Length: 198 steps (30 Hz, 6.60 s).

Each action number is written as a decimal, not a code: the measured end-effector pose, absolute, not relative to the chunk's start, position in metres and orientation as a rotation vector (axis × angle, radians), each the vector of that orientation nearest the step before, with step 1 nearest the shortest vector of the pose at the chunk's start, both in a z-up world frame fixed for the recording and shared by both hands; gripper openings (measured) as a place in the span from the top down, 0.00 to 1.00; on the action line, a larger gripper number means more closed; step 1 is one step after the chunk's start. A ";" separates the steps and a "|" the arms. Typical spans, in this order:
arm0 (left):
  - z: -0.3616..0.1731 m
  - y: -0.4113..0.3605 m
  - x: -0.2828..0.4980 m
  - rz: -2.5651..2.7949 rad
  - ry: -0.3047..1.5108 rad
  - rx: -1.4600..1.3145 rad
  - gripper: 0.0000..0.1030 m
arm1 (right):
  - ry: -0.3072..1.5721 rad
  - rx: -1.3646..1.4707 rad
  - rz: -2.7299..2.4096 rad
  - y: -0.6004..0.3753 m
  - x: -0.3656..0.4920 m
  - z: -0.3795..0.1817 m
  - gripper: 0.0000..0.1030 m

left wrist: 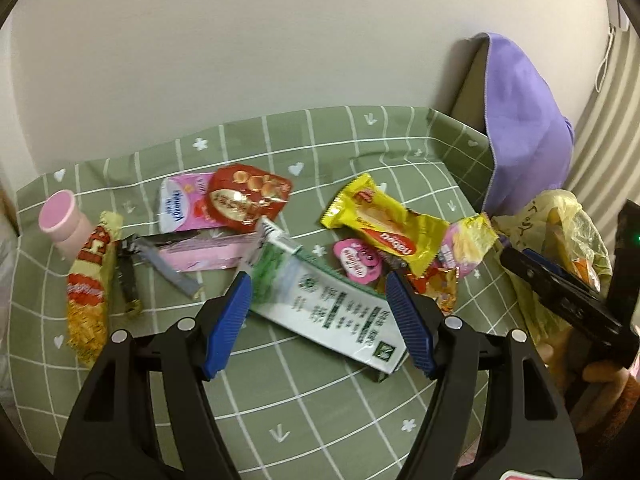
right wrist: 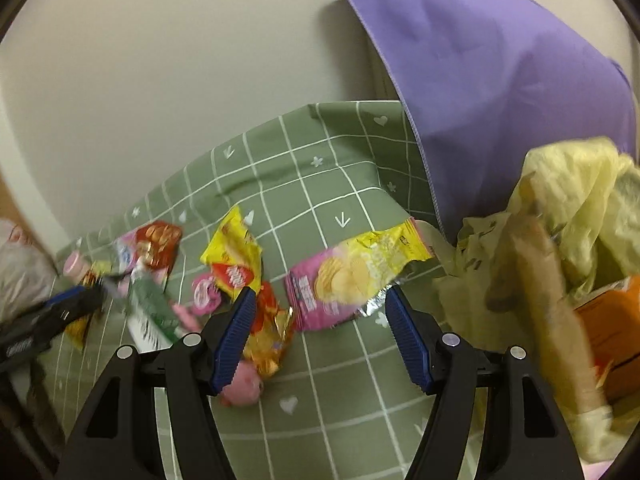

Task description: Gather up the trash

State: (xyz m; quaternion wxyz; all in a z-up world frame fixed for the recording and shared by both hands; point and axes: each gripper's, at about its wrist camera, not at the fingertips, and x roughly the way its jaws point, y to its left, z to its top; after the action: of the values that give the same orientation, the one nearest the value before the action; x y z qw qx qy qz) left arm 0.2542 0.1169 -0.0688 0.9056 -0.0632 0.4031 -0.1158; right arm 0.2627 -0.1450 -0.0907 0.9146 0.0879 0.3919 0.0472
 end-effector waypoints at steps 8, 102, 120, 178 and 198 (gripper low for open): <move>-0.083 0.136 0.249 -0.186 0.853 -0.170 0.36 | 0.852 0.303 -0.056 -0.151 0.307 -0.134 0.39; -0.069 0.120 0.282 -0.312 0.964 -0.208 0.48 | 0.787 0.312 0.213 -0.149 0.260 -0.101 0.96; -0.088 0.101 0.331 -0.370 0.995 -0.146 0.31 | 0.842 0.174 0.236 -0.179 0.216 -0.081 0.96; 0.102 -0.163 0.271 -1.134 0.568 -0.057 0.33 | 0.530 0.236 -0.081 -0.344 0.140 0.065 0.96; -0.049 -0.249 0.291 -1.006 0.825 0.333 0.34 | 0.779 0.226 -0.086 -0.364 0.194 -0.047 0.96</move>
State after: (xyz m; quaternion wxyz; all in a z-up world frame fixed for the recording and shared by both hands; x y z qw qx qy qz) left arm 0.2914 -0.2488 -0.0494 0.7830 0.1543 0.3820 -0.4660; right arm 0.1940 -0.3641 -0.0472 0.9180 0.1098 0.3789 -0.0420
